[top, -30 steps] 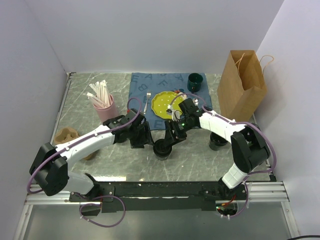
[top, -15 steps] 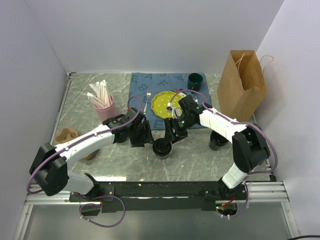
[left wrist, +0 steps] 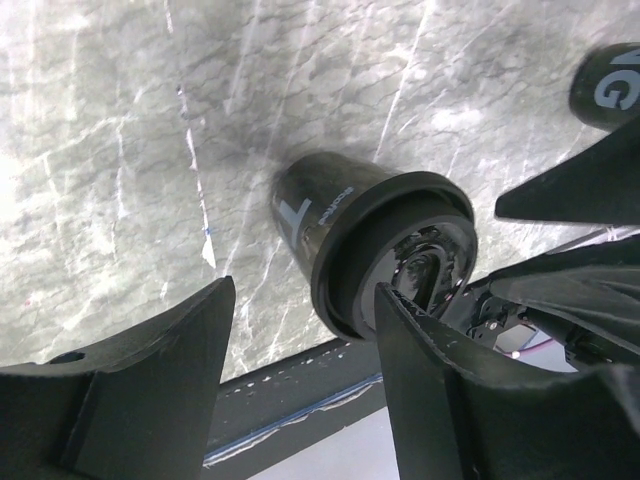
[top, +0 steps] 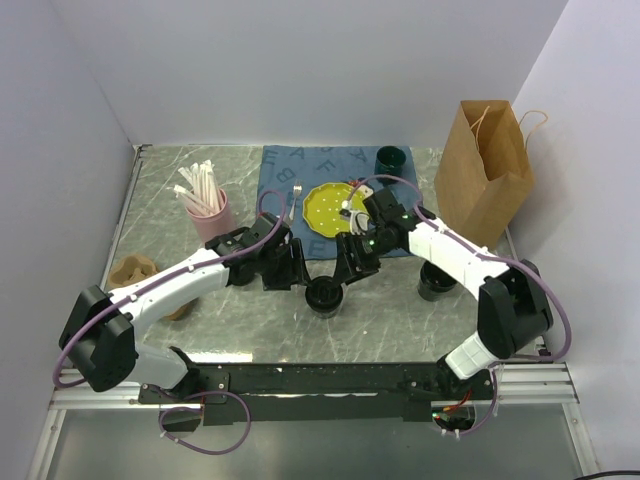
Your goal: Pack the takeout coffee
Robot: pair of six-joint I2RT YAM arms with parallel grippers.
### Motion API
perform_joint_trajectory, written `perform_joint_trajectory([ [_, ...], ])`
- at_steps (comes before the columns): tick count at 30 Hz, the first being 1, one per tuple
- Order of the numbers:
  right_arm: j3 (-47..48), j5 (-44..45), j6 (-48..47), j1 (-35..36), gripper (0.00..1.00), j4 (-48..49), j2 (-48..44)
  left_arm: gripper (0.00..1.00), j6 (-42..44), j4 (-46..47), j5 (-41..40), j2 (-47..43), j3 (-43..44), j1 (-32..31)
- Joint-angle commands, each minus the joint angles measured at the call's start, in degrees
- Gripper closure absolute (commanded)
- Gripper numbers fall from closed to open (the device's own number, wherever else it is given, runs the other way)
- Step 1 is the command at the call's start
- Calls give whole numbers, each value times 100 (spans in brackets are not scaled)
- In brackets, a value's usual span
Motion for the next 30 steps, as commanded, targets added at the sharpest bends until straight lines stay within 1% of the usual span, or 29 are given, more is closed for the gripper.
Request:
perform_joint_trajectory([
  [1,-324,213,114,-71,48,48,-350,37,179,311,143,53,71,5],
  [3,-421,266,140,-106,52,126,-402,37,188,329,160,71,71,5],
  [5,-509,266,157,-141,53,162,-402,38,214,346,161,115,53,5],
  [9,-632,275,175,-159,53,250,-367,39,188,381,187,159,-17,5],
  [16,-852,-58,342,-159,53,557,-297,41,118,452,222,142,-237,-4],
  [23,-914,-33,412,-151,54,707,-192,42,30,540,205,124,-404,-13],
  [26,-1037,90,465,-159,61,865,-130,43,-40,522,134,168,-527,-21],
  [27,-1089,117,474,-177,66,978,-121,43,-58,548,143,177,-649,-21],
  [29,-1370,108,518,-186,72,1172,-139,44,-154,575,143,185,-781,-30],
  [30,-1475,108,527,-203,76,1260,-139,44,-190,627,152,177,-939,-30],
])
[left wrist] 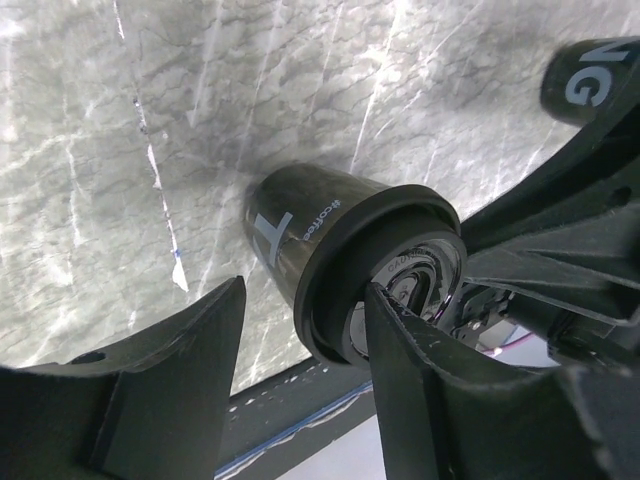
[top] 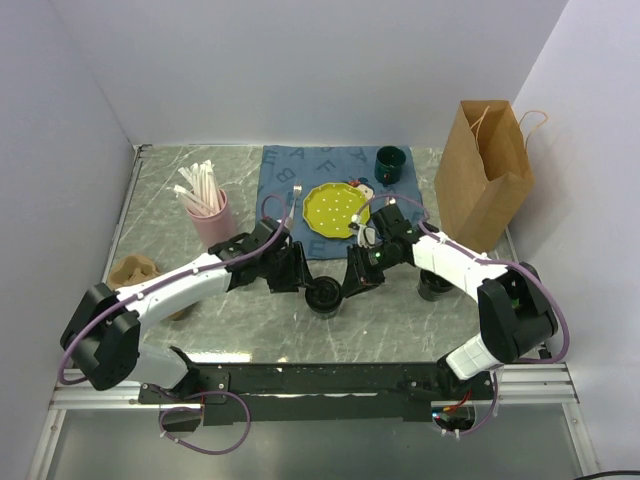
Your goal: Pack the takeout coffee
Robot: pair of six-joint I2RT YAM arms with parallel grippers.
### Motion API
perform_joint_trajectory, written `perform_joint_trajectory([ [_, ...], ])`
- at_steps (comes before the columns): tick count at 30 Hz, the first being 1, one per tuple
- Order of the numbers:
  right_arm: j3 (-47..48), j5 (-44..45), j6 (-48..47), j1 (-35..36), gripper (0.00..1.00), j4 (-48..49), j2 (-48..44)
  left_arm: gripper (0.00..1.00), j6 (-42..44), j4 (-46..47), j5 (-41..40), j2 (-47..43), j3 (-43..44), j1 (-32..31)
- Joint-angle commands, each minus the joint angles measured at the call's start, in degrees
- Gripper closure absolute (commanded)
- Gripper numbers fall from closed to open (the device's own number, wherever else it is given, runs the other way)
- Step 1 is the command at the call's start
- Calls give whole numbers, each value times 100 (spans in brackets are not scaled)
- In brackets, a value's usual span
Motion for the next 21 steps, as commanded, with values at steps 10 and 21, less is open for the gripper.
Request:
perform_joint_trajectory([
  [10,-1111,428,114,-81,85,1221,135,47,-283,-73,-156,80,-940,-43],
  [21,409,761,-149,-72,55,-255,-612,39,60,-977,-139,54,999,-43],
])
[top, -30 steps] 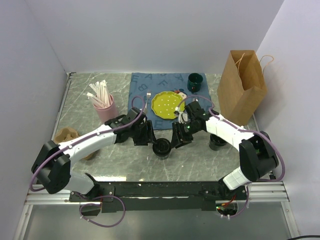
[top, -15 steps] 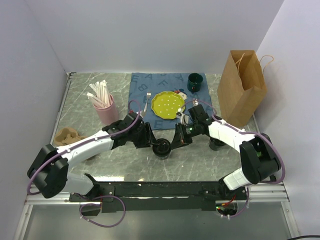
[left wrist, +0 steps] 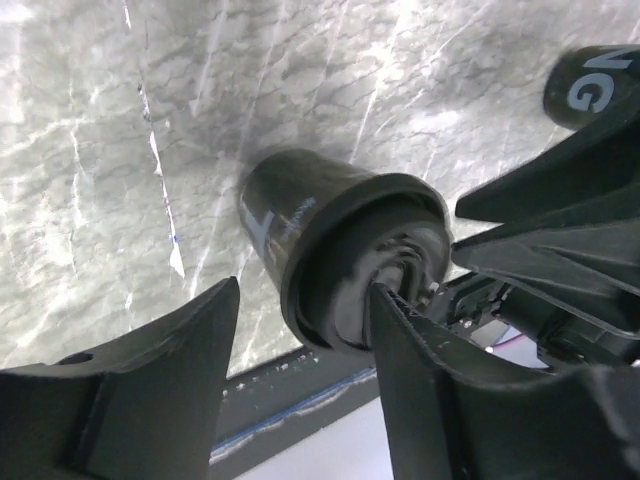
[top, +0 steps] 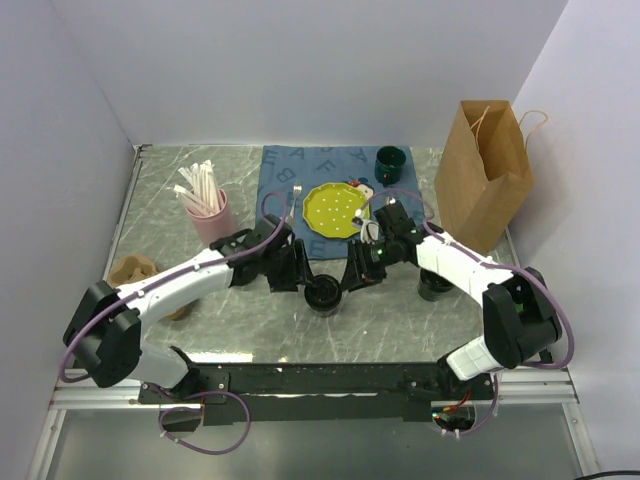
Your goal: Pack the takeout coffee
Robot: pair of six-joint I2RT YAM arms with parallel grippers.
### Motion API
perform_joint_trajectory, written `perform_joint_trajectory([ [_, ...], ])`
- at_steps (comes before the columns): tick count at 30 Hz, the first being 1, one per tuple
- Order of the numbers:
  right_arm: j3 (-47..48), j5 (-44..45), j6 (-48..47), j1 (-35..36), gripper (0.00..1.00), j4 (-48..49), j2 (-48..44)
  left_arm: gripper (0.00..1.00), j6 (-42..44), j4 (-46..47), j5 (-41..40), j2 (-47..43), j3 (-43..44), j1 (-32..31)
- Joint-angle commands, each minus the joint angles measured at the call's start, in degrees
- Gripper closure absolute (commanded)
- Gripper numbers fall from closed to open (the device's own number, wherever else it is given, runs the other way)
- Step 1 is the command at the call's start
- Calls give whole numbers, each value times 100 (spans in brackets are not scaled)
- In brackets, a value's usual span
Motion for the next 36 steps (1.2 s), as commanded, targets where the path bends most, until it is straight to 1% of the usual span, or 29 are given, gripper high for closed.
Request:
perform_joint_trajectory([
  [1,602,696,-381,28,51,-612,-463,37,281,-825,-115,10,980,-28],
  [2,638,740,-434,63,45,-648,-586,36,307,-861,-97,2,1112,-28],
  [4,655,958,-600,133,38,-674,-727,31,333,-1001,-167,-51,1463,-11],
  [5,647,1056,-619,169,33,-674,-849,30,359,-1063,-228,-69,1551,-10],
  [6,655,1170,-628,291,31,-683,-894,29,351,-1124,-325,-104,1700,-2],
  [7,664,1423,-550,344,29,-709,-938,26,342,-1325,-639,-147,1754,7],
  [8,699,1556,-479,432,22,-744,-991,24,299,-1449,-886,-174,1763,16],
  [9,769,1758,-391,659,18,-771,-1000,22,272,-1563,-932,-261,1755,33],
  [10,813,2125,-208,783,16,-797,-1026,10,211,-1834,-1541,-323,1720,51],
  [12,953,2601,30,1195,15,-850,-1027,2,18,-2038,-1871,-490,1510,156],
  [13,1006,2804,284,1337,15,-876,-983,1,-53,-2196,-2055,-708,1430,200],
  [14,1068,3189,391,1442,14,-937,-948,1,-210,-2310,-2379,-832,1342,235],
  [15,1190,3340,505,1539,14,-982,-895,3,-307,-2433,-2574,-947,1220,297],
  [16,1270,3490,645,1723,14,-1017,-738,3,-421,-2574,-2758,-1183,1201,315],
  [17,1375,3552,655,1794,11,-1087,-623,3,-640,-2871,-3152,-1316,1183,315],
  [18,1637,3718,647,1873,9,-1279,-509,3,-755,-3004,-3321,-1465,1148,315],
  [19,1788,3833,690,2005,8,-1429,-238,3,-861,-3128,-3462,-1797,1131,315],
  [21,2112,4131,734,2102,7,-1675,-17,3,-1046,-3278,-3796,-2150,1008,315],
  [22,2175,4168,787,2129,7,-1685,132,3,-1055,-3269,-3876,-2517,964,315],
  [27,2413,4405,989,2392,7,-1747,423,3,-959,-3155,-4148,-3494,709,315],
  [30,2562,4511,1138,2515,9,-1878,652,3,-897,-3216,-4184,-3698,708,315],
  [36,2712,4502,1340,2770,14,-1914,872,3,-721,-3339,-4123,-3707,788,315],
])
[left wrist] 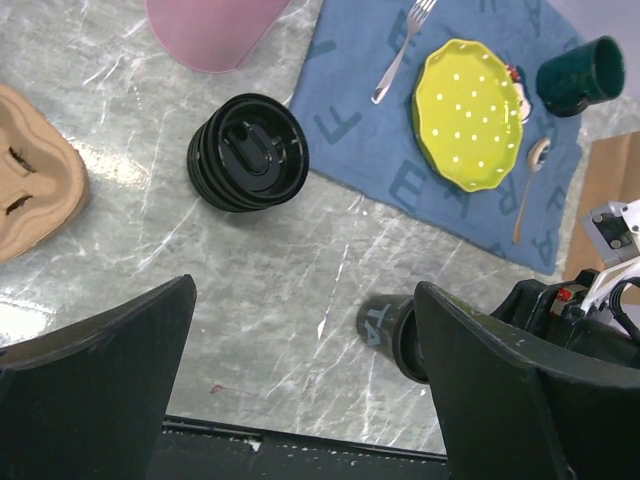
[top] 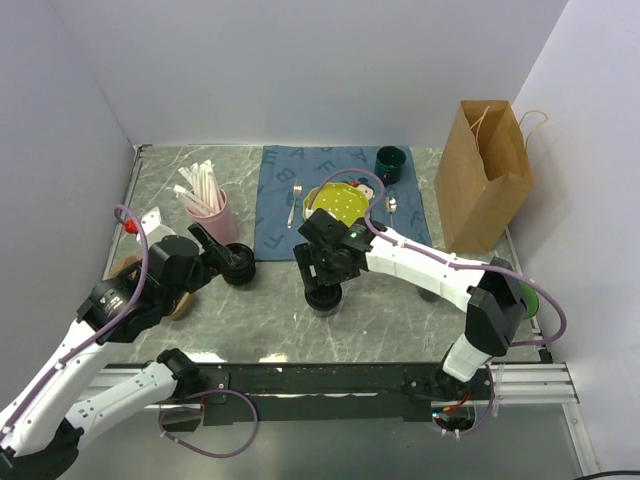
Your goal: Pack the takeout coffee
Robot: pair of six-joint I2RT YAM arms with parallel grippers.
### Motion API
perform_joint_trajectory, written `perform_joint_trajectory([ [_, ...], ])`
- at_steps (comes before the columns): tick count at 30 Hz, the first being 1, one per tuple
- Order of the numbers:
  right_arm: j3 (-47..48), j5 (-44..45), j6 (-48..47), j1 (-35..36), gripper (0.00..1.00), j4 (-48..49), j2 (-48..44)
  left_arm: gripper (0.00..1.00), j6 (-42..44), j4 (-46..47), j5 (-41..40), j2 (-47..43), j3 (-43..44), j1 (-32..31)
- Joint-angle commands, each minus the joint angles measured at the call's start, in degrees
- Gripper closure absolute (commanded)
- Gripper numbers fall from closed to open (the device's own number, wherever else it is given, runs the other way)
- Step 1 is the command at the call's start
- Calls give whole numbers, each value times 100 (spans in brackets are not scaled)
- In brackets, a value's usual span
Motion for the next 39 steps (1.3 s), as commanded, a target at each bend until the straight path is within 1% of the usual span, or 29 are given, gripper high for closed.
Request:
perform_joint_trajectory([
  [1,303,222,285,191,14,-128,59,3,118,-155,-160,41,21,-2],
  [15,382,591,426,306,19,-374,384,3,294,-129,-151,-100,-41,-2],
  [21,313,925,558,315,25,-602,262,3,434,-111,-248,-91,56,-2],
  [23,138,1066,540,297,29,-603,130,3,487,-59,-265,-73,56,-2],
  [26,-231,1023,505,61,30,-576,-151,3,514,-15,-248,-21,21,-2],
  [32,-952,1066,391,-783,32,-533,-915,3,557,178,-186,50,-76,-2],
  [34,-1137,1031,347,-1160,32,-427,-1065,3,619,240,-186,76,-94,-2],
  [39,-1524,865,188,-1715,33,-137,-1356,3,786,416,-204,243,-24,-2],
])
